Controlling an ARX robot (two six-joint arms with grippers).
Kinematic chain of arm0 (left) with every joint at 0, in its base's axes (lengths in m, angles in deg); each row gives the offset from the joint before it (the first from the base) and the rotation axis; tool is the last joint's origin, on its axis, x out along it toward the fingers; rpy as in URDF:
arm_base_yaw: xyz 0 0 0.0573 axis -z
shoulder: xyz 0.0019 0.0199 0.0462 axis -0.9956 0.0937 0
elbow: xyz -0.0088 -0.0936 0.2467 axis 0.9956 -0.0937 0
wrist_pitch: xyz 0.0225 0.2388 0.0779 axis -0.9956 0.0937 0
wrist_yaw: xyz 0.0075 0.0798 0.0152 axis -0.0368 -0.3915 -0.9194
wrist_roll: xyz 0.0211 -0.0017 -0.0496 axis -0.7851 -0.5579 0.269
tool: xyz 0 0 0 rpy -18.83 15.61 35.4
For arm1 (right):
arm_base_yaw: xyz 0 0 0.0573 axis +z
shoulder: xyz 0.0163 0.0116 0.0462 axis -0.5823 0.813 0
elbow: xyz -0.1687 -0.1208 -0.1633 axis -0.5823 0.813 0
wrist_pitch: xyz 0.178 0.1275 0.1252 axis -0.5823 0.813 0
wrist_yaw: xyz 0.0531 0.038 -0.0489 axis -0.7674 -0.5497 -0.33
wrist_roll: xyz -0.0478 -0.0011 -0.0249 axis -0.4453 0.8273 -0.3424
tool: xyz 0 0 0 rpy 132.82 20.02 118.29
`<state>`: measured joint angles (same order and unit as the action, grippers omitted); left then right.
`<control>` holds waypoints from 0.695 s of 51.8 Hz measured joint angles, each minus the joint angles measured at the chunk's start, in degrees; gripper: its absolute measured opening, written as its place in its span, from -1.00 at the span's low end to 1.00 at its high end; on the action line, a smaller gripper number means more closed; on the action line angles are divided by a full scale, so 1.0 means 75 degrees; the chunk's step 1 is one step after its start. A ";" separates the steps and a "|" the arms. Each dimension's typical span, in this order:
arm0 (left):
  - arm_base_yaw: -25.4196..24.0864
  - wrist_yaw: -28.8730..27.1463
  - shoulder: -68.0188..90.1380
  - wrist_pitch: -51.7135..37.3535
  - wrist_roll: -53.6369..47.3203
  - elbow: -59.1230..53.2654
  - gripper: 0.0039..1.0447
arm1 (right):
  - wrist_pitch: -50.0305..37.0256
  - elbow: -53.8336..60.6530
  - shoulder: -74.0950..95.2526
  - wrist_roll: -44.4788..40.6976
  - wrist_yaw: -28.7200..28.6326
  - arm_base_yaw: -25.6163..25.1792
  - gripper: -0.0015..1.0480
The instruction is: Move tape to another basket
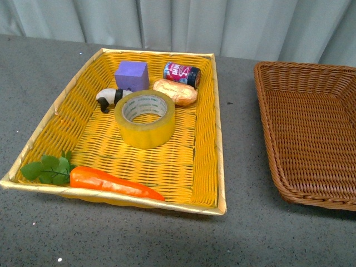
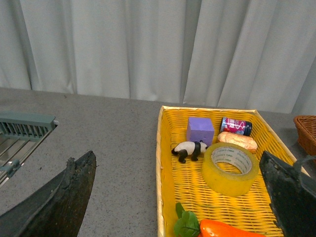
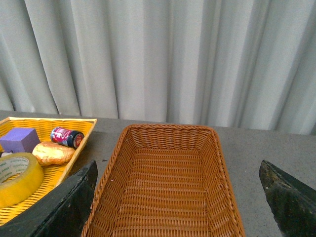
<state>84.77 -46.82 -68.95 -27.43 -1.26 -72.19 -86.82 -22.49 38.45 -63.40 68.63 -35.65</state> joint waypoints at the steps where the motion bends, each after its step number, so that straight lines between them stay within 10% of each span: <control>1: 0.0000 -0.0003 0.0000 0.0000 0.0000 0.0000 0.88 | 0.0000 0.0000 0.0000 0.0000 0.0000 -0.0003 0.83; 36: 0.0000 -0.0003 0.0000 0.0000 0.0000 0.0000 0.88 | 0.0000 0.0000 0.0000 0.0003 0.0000 -0.0003 0.83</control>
<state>84.77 -46.84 -68.95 -27.43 -1.26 -72.19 -86.82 -22.49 38.45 -63.37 68.63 -35.67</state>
